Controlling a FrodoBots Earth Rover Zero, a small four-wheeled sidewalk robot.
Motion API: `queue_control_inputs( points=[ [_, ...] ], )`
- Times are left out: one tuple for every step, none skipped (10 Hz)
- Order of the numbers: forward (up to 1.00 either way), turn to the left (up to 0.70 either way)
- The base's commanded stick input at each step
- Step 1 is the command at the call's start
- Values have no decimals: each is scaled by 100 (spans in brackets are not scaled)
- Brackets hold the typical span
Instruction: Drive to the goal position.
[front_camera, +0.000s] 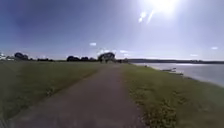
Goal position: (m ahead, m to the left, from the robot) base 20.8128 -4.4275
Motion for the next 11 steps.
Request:
queue_control_inputs(
  points=[
    [50, -9],
    [50, -26],
    [50, 0],
    [50, 0],
    [50, 0],
    [50, 0],
    [50, 0],
    [50, 0],
    [50, 0],
    [50, 0],
    [50, 0]
  ],
)
